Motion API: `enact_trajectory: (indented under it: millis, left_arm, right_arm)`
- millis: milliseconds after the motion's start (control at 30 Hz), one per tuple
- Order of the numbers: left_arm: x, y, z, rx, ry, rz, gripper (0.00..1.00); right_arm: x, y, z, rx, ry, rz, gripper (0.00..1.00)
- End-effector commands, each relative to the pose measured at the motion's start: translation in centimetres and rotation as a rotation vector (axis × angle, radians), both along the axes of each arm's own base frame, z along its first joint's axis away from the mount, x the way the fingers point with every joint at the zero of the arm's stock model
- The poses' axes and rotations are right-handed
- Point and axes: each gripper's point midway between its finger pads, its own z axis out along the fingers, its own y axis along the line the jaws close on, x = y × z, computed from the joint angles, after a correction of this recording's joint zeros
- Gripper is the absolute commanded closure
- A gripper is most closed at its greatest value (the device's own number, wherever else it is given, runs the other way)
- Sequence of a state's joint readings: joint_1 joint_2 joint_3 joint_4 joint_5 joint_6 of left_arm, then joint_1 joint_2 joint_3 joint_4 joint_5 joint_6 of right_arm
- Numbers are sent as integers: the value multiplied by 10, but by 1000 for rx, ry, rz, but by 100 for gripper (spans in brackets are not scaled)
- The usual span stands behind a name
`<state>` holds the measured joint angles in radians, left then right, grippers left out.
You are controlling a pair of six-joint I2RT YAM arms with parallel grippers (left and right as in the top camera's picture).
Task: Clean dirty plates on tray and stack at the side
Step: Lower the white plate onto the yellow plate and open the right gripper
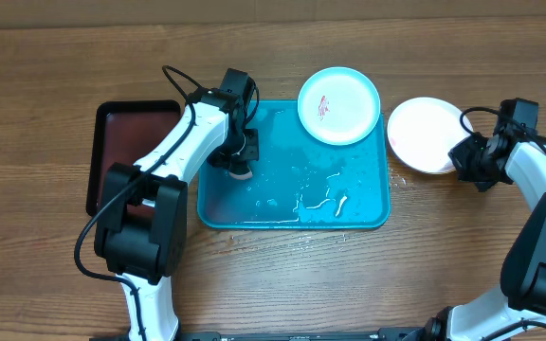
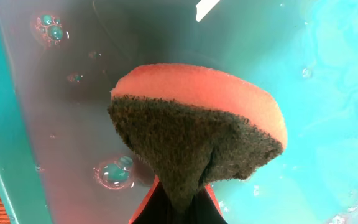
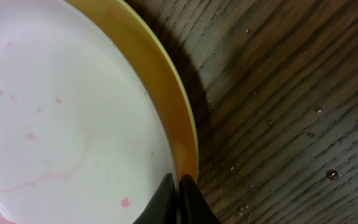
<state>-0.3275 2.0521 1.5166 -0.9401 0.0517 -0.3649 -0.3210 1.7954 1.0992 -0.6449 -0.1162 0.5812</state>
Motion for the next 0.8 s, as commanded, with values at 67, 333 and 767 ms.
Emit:
enact_trajectory:
  millis: [67, 333, 767]
  left_arm:
    - [-2, -1, -3, 10, 1, 2, 96]
    - [0, -1, -3, 9, -3, 3, 96]
    - [0, -2, -3, 8, -5, 3, 95]
  right_arm:
    - [1, 0, 0, 4, -4, 1, 90]
    - [15, 26, 15, 142, -90, 87, 45]
    - [34, 94, 39, 85, -163, 315, 38]
